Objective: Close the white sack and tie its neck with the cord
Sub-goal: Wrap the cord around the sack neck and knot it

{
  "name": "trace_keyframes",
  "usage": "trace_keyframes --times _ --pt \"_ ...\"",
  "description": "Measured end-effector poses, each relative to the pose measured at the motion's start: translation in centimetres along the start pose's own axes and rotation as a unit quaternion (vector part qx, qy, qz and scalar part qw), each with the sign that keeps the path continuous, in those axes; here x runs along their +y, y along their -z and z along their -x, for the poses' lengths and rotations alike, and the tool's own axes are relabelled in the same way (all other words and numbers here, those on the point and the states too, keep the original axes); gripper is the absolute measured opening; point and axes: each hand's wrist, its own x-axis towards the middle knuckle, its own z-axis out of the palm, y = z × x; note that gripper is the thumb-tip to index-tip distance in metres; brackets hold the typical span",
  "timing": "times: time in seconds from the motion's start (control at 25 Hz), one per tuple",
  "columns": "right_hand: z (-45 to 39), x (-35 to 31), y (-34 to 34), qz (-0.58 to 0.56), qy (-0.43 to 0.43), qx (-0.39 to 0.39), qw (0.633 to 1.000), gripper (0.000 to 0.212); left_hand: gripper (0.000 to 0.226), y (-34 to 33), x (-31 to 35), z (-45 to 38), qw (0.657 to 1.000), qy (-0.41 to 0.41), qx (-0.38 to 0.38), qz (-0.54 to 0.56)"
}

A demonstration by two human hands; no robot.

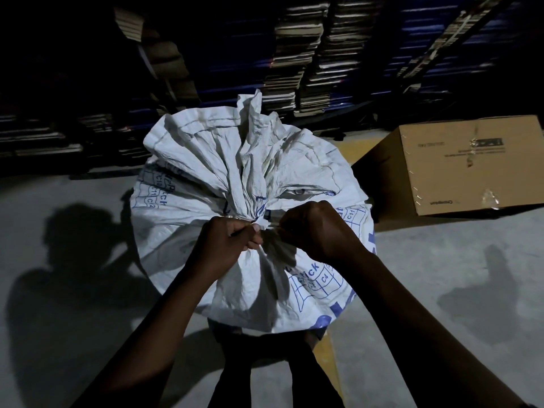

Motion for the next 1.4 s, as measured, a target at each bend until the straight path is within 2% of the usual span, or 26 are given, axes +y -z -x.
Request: trace_keyframes --times 0.24,0.32,0.44,0.52,0.6,0.84,1.0,1.08,1.16,1.2,1.32,1.36,1.4 --pt "-0.1 -2.3 -1.0 0.020 -0.008 0.030 0.999 0.038 0.031 0.1 -0.7 0.1 0.999 -0.018 0.015 -0.025" --pt "0.3 -1.9 -1.0 -0.007 -0.018 0.037 0.999 0.034 0.031 0.0 -0.4 0.1 1.000 -0.002 0.008 0.003" --pt "1.3 -1.0 -0.5 -0.108 -0.069 0.035 0.991 0.012 0.028 0.1 0.2 0.4 0.998 0.031 -0.007 0.061" --pt "1.6 -0.9 -0.5 -0.118 -0.081 0.033 0.989 0.013 0.029 0.2 0.4 0.6 0.989 0.067 0.000 0.133" --pt "1.5 -0.9 -0.7 -0.112 -0.082 0.028 0.990 0.016 0.020 0.0 0.4 0.6 0.982 0.075 0.025 0.171" --pt "0.8 -1.1 -0.8 -0.073 -0.085 0.045 0.993 0.014 0.016 -0.9 -0.2 -0.1 0.992 0.034 0.059 0.105" --pt "0.3 -1.8 -1.8 -0.050 -0.077 0.069 0.993 0.029 0.008 -1.0 -0.3 -0.6 0.994 0.018 0.083 0.071" --pt "0.4 -1.8 -2.3 -0.054 -0.089 0.080 0.991 0.027 0.007 -0.9 -0.2 -0.7 0.994 0.015 0.080 0.072" --pt "0.7 -2.3 -2.7 -0.097 -0.135 0.119 0.979 0.017 0.015 -1.0 -0.2 -0.8 0.995 0.008 0.077 0.068" --pt "1.0 -2.6 -3.0 -0.108 -0.157 0.149 0.970 0.019 0.018 -1.0 -0.3 -0.9 0.995 0.003 0.082 0.061" --pt "2.2 -4.2 -3.5 -0.055 -0.210 0.226 0.950 0.053 0.010 -1.3 -0.6 -1.1 0.993 -0.010 0.105 0.044" --pt "2.6 -4.7 -3.7 -0.054 -0.234 0.232 0.943 0.057 0.010 -1.3 -0.6 -1.0 0.993 -0.011 0.110 0.045" --pt "2.7 -5.2 -3.8 -0.101 -0.265 0.221 0.933 0.062 0.011 -1.3 -0.5 -0.8 0.993 -0.013 0.110 0.047"
